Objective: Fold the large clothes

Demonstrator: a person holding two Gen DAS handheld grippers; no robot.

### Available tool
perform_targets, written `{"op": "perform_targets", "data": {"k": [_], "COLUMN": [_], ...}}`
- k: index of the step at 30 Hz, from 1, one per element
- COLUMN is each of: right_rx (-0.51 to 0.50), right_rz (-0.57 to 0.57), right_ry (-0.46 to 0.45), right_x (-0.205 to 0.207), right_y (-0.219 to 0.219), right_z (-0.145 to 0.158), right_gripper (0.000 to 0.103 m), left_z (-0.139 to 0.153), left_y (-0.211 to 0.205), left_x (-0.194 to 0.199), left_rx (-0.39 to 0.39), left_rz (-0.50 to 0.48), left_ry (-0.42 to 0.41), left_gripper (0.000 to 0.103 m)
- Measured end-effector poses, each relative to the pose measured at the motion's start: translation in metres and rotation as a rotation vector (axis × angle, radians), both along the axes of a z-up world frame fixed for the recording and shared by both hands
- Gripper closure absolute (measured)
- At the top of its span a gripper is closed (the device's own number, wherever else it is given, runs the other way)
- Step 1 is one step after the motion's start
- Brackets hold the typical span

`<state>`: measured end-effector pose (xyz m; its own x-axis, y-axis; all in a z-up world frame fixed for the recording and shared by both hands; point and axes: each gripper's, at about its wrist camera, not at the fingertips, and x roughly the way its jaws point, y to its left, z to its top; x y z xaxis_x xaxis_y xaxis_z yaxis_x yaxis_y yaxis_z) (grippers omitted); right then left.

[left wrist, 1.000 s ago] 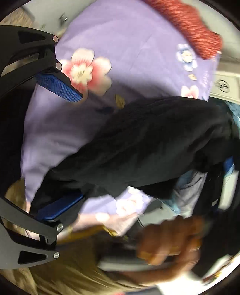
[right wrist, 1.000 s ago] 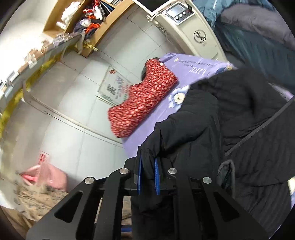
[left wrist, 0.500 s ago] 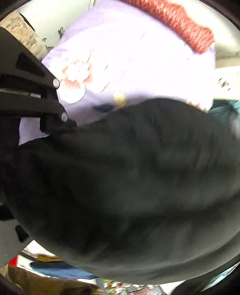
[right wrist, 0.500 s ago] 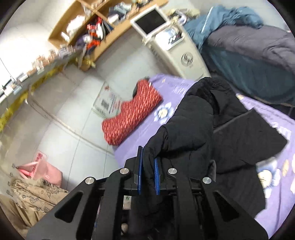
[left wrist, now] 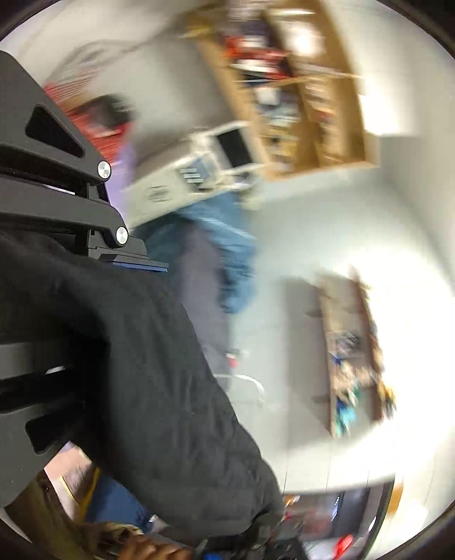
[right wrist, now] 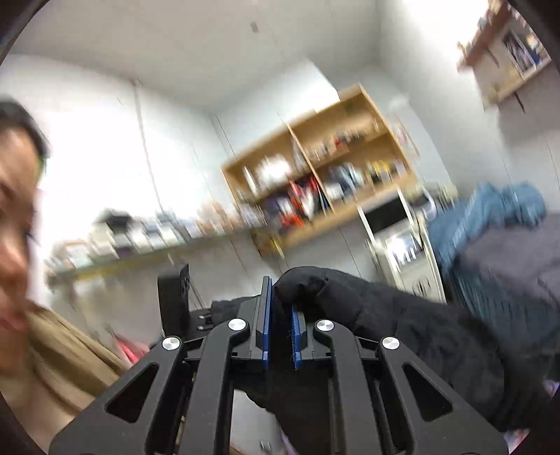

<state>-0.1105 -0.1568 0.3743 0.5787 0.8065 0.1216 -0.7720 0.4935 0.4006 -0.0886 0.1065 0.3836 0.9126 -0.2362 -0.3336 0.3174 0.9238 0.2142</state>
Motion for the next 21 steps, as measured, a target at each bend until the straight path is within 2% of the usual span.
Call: {"op": "perform_targets", "data": {"k": [1,2,4,5,6,7,8,9,10,11,12,13,14,16,18,19,21], "right_rx": [0.019,0.034,0.04,0.034,0.029,0.016,-0.013,-0.035,-0.047,-0.041,-0.014,0.005,0.038,0.08,-0.008,-0.072,-0.066], "right_rz": [-0.015,-0.022,-0.063,-0.121,-0.175,-0.233,-0.305,-0.365,-0.412,-0.427,-0.457,-0.491,-0.519,-0.566,-0.688,-0.735,-0.765], "right_ry": [-0.017,-0.02,-0.02,0.008,0.056,0.119,0.221,0.33,0.459,0.544,0.664,0.755,0.893,1.05,1.089,1.112,1.157], "right_x": [-0.007,-0.011,-0.012,-0.006,0.006,0.018,0.039,0.061,0.086,0.103,0.121,0.129,0.137,0.137,0.124,0.118,0.106], "right_y": [-0.007,-0.015,-0.022,-0.026,-0.029,-0.033,-0.039,-0.046,-0.054,-0.06,-0.071,-0.077,-0.087,-0.097,-0.103,-0.104,-0.109], "right_z": [0.009,0.012,0.016,0.012,0.006,-0.003,-0.02,-0.04,-0.068,-0.092,-0.127,-0.153,-0.194,-0.247,-0.282,-0.297,-0.313], "right_gripper": [0.093,0.093,0.093,0.093,0.092,0.091,0.088,0.083,0.064,0.052,0.035,0.034,0.034,0.034,0.033,0.032,0.031], "left_z": [0.02,0.025,0.041,0.038,0.028,0.013,-0.006,-0.029,-0.056,-0.089,-0.117,-0.158,-0.178,-0.224,-0.255,-0.267,-0.284], "left_y": [-0.005,-0.011,-0.016,-0.022,-0.028,-0.033,-0.042,-0.053,-0.065,-0.075,-0.083,-0.096,-0.104,-0.11,-0.097,-0.089,-0.075], "left_x": [-0.005,-0.001,0.018,0.03,0.052,0.076,0.104,0.13,0.157,0.18,0.193,0.205,0.212,0.212,0.211,0.21,0.208], "left_rx": [0.002,-0.003,-0.037,-0.04,-0.037,-0.036,-0.028,0.003,0.051,0.074,0.081,0.121,0.15,0.201,0.208,0.224,0.263], "left_rz": [-0.042,-0.069,-0.148,-0.175,-0.199,-0.19,-0.156,-0.118,-0.068,-0.055,-0.077,-0.085,-0.079,-0.06,-0.026,0.004,0.031], "left_ry": [-0.021,-0.016,0.049,0.084,0.129,0.169,0.222,0.263,0.273,0.318,0.374,0.432,0.465,0.48,0.424,0.415,0.441], "left_gripper": [0.094,0.094,0.089,0.087,0.081,0.066,0.053,0.023,0.012,0.012,0.012,0.011,0.011,0.012,0.01,0.006,0.006]}}
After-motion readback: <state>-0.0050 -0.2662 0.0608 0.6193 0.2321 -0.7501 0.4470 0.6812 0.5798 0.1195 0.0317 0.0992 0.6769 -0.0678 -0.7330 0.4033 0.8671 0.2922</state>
